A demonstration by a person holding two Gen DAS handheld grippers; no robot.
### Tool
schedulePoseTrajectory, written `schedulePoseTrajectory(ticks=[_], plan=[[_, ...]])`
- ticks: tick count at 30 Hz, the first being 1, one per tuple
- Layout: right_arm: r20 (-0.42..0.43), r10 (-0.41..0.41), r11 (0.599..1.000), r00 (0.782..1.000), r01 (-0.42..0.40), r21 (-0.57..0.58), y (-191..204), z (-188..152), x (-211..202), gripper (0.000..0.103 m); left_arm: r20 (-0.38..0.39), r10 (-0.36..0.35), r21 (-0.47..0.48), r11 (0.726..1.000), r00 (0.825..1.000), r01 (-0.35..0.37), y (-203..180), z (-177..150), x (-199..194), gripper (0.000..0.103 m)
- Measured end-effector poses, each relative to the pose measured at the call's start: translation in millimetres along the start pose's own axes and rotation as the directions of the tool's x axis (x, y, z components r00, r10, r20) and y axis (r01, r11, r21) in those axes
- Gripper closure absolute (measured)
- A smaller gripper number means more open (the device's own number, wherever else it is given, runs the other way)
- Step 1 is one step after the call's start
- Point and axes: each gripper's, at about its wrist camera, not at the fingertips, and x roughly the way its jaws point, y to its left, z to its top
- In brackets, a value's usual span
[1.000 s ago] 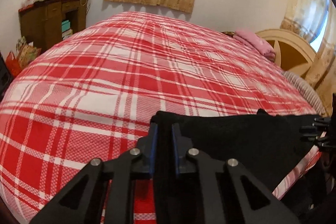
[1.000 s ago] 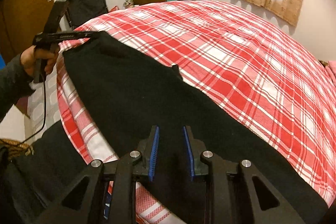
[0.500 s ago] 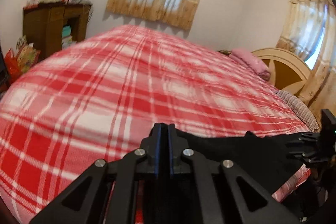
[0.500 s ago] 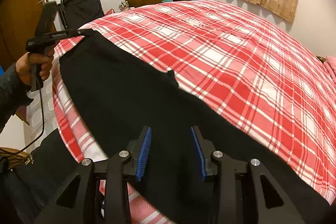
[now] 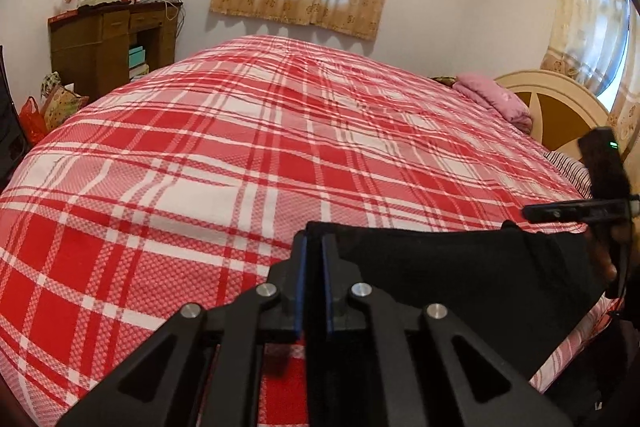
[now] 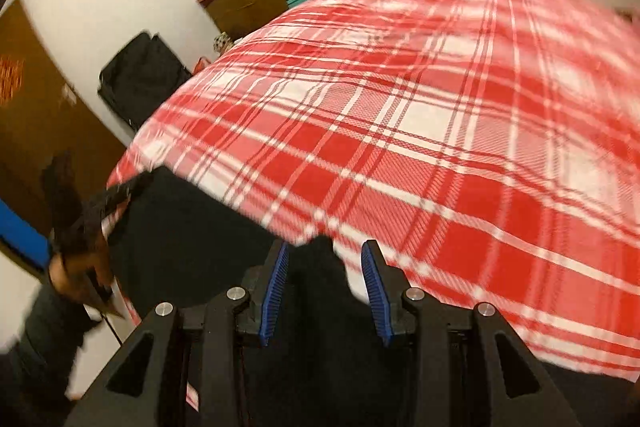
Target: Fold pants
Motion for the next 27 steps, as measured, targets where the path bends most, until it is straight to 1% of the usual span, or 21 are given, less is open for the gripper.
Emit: schedulePoseTrajectory(ticks=[2,3,4,5,6,9,12,13,15,17,18,19,20,21,22,24,25,27], plan=[[-0.058,0.071,0.994,0.996,-0.066,0.091,-11,3,17,0.065,0.002,0.001,-0.005,1.000,1.000,0.000,1,-1,0,0.091],[-0.074,0.085,0.991,0.994,-0.077,0.111,-14,3,22,0.075,0.002,-0.005,-0.010,1.000,1.000,0.005,2,0,1,0.091],[-0.085,0.082,0.990,0.993,-0.071,0.122,-16,3,26,0.092,0.004,-0.006,-0.011,1.000,1.000,0.006,3,-1,1,0.090],[-0.084,0.083,0.989,0.993,-0.072,0.128,-17,2,28,0.096,0.005,-0.005,-0.012,1.000,1.000,0.005,4,-1,1,0.090],[-0.072,0.091,0.988,0.993,-0.081,0.132,-17,2,27,0.097,0.007,-0.006,-0.013,1.000,1.000,0.006,4,-1,1,0.090],[-0.021,0.058,0.991,0.998,-0.054,0.125,-15,5,20,0.099,0.013,0.011,-0.008,1.000,1.000,-0.011,3,-3,2,0.088],[-0.039,0.011,0.995,0.999,-0.007,0.100,-13,5,29,0.099,0.022,0.040,0.012,0.999,0.999,-0.040,-1,-4,2,0.085],[-0.039,0.007,0.996,0.999,-0.004,0.086,-12,4,31,0.099,0.026,0.047,0.012,0.999,0.999,-0.047,-1,-4,1,0.083],[-0.030,-0.001,0.998,1.000,0.004,0.069,-10,3,27,0.098,0.043,0.069,0.018,0.997,0.997,-0.070,-3,-4,-4,0.078],[-0.008,-0.016,0.998,1.000,0.017,0.068,-12,-2,13,0.085,0.071,0.116,0.037,0.992,0.991,-0.118,-6,-4,-14,0.075],[0.008,-0.034,0.997,0.999,0.033,0.068,-13,-6,3,0.066,0.096,0.141,0.052,0.988,0.985,-0.146,-9,-4,-23,0.072],[0.033,-0.047,0.997,0.998,0.044,0.068,-17,-13,-11,0.056,0.119,0.155,0.062,0.985,0.981,-0.163,-12,-3,-32,0.060],[0.050,-0.045,0.997,0.998,0.042,0.072,-22,-19,-25,0.056,0.153,0.171,0.069,0.981,0.973,-0.184,-16,-3,-44,0.046],[0.060,-0.047,0.996,0.997,0.042,0.077,-26,-26,-37,0.056,0.180,0.180,0.073,0.978,0.967,-0.196,-20,-2,-54,0.040],[0.075,-0.062,0.995,0.995,0.056,0.082,-33,-35,-53,0.056,0.194,0.178,0.079,0.977,0.965,-0.196,-23,-2,-60,0.037],[0.108,-0.100,0.991,0.989,0.089,0.102,-51,-54,-88,0.056,0.204,0.148,0.113,0.978,0.968,-0.174,-38,1,-71,0.037],[0.119,-0.125,0.987,0.985,0.111,0.118,-60,-63,-103,0.056,0.194,0.137,0.125,0.979,0.971,-0.163,-43,4,-70,0.037],[0.146,-0.183,0.974,0.972,0.158,0.165,-79,-82,-137,0.056,0.156,0.079,0.171,0.980,0.985,-0.105,-63,6,-66,0.036]])
